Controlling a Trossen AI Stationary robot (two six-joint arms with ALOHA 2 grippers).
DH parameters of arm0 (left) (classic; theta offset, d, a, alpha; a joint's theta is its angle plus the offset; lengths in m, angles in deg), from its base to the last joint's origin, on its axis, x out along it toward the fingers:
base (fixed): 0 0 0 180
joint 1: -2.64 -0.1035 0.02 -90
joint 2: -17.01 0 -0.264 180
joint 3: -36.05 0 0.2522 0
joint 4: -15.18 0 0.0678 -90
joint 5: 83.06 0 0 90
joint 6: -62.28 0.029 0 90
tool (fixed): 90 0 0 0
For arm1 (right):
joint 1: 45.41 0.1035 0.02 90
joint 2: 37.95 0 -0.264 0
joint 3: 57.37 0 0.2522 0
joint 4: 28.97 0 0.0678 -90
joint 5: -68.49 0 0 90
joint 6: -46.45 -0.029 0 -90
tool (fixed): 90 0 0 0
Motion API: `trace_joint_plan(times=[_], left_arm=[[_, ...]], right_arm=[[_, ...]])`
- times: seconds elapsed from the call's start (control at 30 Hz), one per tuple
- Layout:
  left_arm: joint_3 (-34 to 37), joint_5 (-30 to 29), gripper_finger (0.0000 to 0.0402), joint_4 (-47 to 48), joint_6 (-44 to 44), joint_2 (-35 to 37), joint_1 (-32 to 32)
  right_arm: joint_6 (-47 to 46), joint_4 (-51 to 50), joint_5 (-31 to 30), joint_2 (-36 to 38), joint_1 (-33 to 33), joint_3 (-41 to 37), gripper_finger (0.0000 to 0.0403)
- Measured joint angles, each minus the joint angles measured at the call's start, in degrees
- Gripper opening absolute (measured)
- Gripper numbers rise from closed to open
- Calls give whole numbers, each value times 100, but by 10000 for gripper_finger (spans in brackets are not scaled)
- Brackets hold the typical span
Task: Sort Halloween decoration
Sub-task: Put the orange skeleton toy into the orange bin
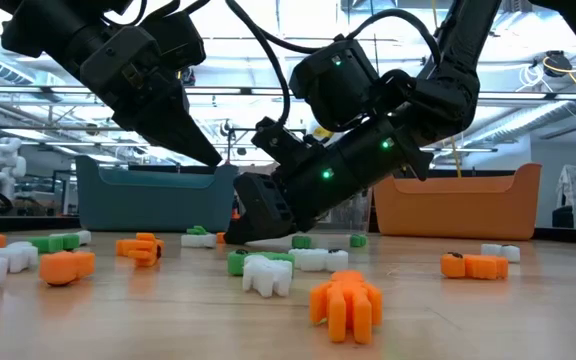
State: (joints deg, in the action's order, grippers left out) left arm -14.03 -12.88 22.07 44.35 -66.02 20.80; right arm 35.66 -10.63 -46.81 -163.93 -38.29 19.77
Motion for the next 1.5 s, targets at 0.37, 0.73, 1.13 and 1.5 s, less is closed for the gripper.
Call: trace_joint_plan(times=[0.37, 0.73, 1.13, 1.5], left_arm=[[2, 1, 11, 12, -69, 0, 0], [4, 1, 11, 11, -126, 0, 0], [4, -8, 11, -20, -129, 0, 0], [4, -128, 11, -31, -131, 0, 0]], right_arm=[[772, -1064, -17, 928, -15, -19, 14], [1539, -3039, -15, 2626, 6, -12, 14], [2404, -4845, -17, 4262, 9, -8, 14], [4063, -6261, -49, 4978, 9, -7, 14]])
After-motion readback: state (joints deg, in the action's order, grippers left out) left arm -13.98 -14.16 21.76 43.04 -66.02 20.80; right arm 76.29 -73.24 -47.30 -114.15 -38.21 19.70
